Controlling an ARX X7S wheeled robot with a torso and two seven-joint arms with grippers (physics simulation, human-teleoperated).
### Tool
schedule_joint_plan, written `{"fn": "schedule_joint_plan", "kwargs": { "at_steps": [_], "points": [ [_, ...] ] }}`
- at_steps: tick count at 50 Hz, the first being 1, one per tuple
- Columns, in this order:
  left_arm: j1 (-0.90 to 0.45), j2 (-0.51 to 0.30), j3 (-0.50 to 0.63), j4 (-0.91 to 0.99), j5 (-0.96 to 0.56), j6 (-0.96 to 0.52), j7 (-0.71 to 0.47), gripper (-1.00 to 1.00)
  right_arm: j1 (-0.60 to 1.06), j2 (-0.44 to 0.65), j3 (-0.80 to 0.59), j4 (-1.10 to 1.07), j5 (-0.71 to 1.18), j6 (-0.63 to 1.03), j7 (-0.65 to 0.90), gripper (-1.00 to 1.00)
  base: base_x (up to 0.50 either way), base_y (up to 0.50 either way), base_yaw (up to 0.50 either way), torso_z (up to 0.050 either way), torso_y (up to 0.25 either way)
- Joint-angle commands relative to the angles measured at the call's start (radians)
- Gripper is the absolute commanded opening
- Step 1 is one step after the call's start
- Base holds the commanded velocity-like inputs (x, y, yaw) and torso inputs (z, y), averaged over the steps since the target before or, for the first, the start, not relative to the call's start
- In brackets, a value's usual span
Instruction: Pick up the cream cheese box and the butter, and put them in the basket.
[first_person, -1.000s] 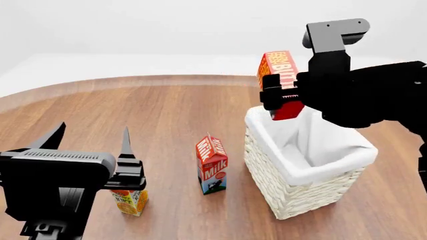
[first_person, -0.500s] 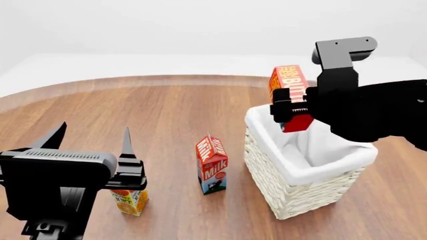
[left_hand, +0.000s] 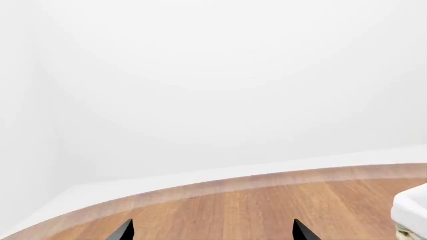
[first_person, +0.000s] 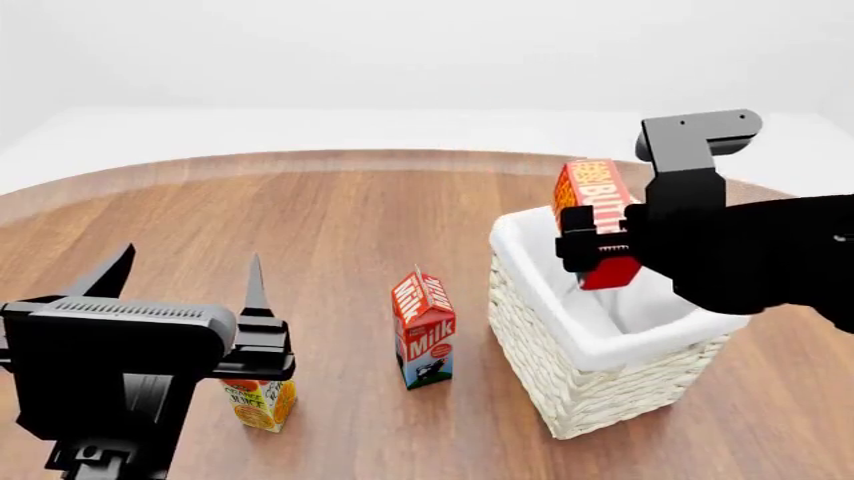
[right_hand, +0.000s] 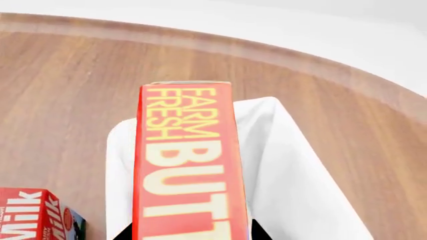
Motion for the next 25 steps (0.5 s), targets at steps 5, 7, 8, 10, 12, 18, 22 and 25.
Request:
{"fn": "schedule_joint_plan", "kwargs": {
  "at_steps": [5,7,8,10,12,18,22,25],
  "points": [
    [-0.002,0.001,0.006,-0.001,0.002,0.002,0.0,1.0,-0.017,0.007,-0.001,0.031,-0.08,-0.018,-0.037,-1.0,0.0,0.0,0.0,0.0,0.002],
    [-0.002,-0.001,0.005,-0.002,0.001,0.003,0.0,1.0,-0.017,0.005,-0.004,0.038,-0.087,-0.02,-0.041,-1.0,0.0,0.0,0.0,0.0,0.0],
    [-0.004,-0.001,0.004,-0.001,-0.003,0.002,-0.001,1.0,-0.016,0.004,-0.005,0.044,-0.089,-0.02,-0.042,-1.0,0.0,0.0,0.0,0.0,0.0],
    [-0.002,-0.001,0.006,-0.002,0.001,0.004,0.0,1.0,-0.017,0.003,-0.008,0.049,-0.094,-0.021,-0.044,-1.0,0.0,0.0,0.0,0.0,0.005],
    [-0.003,-0.003,0.005,-0.002,-0.002,0.004,-0.001,1.0,-0.015,0.002,-0.011,0.056,-0.101,-0.023,-0.046,-1.0,0.0,0.0,0.0,0.0,0.0],
    [-0.004,-0.003,0.007,0.0,-0.002,0.004,-0.003,1.0,-0.017,-0.004,-0.019,0.082,-0.118,-0.031,-0.058,-1.0,0.0,0.0,0.0,0.002,0.002],
    [-0.003,-0.005,0.006,-0.001,-0.002,0.006,-0.003,1.0,-0.019,-0.004,-0.022,0.089,-0.122,-0.032,-0.06,-1.0,0.0,0.0,0.0,0.0,0.0],
    [-0.007,-0.003,0.009,-0.001,-0.004,0.003,-0.005,1.0,-0.022,-0.003,-0.024,0.094,-0.127,-0.035,-0.063,-1.0,0.0,0.0,0.0,0.0,0.003]
  ]
}}
